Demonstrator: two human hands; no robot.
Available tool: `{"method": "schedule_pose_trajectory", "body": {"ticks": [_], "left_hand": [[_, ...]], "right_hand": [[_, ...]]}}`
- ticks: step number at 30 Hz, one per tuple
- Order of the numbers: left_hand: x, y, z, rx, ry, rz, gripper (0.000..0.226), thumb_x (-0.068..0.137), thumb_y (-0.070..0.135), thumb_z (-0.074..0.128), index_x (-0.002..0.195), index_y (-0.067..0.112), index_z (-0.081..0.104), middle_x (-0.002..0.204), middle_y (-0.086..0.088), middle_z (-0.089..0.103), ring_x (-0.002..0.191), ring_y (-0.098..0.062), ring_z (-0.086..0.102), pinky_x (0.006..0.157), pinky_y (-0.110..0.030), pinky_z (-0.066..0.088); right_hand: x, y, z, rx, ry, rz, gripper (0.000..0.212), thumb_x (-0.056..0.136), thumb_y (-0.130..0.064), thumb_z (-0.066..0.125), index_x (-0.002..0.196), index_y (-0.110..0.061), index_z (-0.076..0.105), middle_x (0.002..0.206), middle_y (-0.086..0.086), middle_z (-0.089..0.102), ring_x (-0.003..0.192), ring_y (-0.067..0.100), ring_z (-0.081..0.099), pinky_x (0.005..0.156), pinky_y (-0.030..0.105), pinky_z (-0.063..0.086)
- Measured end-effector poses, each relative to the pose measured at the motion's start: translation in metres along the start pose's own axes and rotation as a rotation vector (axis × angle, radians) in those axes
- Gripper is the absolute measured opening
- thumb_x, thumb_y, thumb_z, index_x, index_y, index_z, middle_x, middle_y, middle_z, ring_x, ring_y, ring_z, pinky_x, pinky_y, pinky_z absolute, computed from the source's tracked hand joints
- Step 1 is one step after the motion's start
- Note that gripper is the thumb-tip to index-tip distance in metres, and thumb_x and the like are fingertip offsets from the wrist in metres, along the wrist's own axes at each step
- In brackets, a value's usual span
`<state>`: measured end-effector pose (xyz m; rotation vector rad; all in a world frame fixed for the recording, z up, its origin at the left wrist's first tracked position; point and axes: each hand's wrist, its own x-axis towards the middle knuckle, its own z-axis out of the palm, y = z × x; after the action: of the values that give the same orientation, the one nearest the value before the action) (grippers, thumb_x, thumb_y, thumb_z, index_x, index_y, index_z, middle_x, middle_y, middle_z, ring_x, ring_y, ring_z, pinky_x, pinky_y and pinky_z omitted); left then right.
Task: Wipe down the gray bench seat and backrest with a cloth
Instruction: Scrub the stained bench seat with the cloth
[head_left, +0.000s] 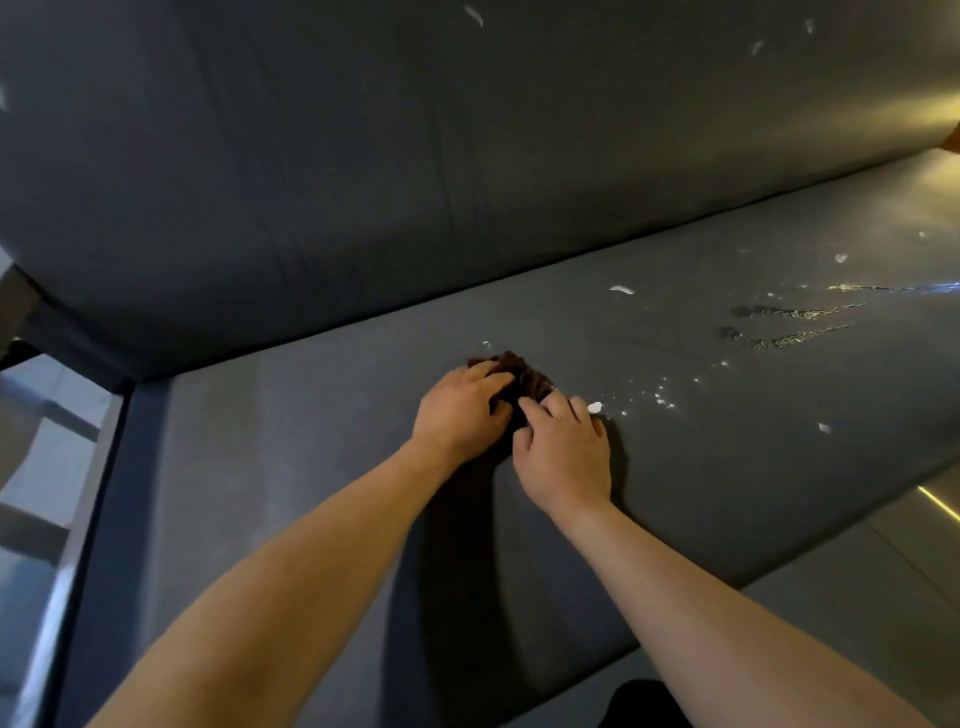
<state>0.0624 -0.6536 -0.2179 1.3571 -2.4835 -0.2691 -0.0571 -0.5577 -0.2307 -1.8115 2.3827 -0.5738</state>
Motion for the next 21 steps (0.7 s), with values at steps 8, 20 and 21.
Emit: {"method": "schedule_pose_trajectory", "body": {"ticks": [8, 20, 21], "left_hand": [[0.053, -0.015, 0.008, 0.101, 0.021, -0.144, 0.047, 0.105, 0.031, 0.038, 0.151, 0.023, 0.044, 0.158, -0.007, 0.040, 0.147, -0.034, 0.030, 0.122, -0.045, 0.027], [0.005, 0.003, 0.007, 0.101, 0.035, -0.141, 0.035, 0.101, 0.026, 0.041, 0.128, 0.017, 0.061, 0.130, -0.005, 0.048, 0.115, -0.025, 0.043, 0.096, -0.036, 0.043], [0.005, 0.003, 0.009, 0.108, 0.038, -0.136, 0.037, 0.101, 0.023, 0.040, 0.132, 0.017, 0.058, 0.134, -0.006, 0.046, 0.117, -0.026, 0.042, 0.098, -0.037, 0.043]], "right_hand": [[0.002, 0.004, 0.003, 0.009, 0.006, -0.017, 0.048, 0.101, -0.033, 0.037, 0.147, -0.028, 0.050, 0.136, -0.005, 0.054, 0.131, 0.018, 0.043, 0.106, 0.043, 0.043], [-0.002, 0.004, 0.001, 0.074, 0.055, -0.006, 0.041, 0.099, -0.030, 0.046, 0.138, -0.026, 0.061, 0.129, -0.006, 0.060, 0.123, 0.018, 0.049, 0.102, 0.040, 0.045], [-0.002, 0.004, 0.001, 0.076, 0.061, -0.007, 0.041, 0.099, -0.029, 0.047, 0.137, -0.026, 0.062, 0.127, -0.006, 0.060, 0.122, 0.019, 0.050, 0.101, 0.040, 0.046]]}}
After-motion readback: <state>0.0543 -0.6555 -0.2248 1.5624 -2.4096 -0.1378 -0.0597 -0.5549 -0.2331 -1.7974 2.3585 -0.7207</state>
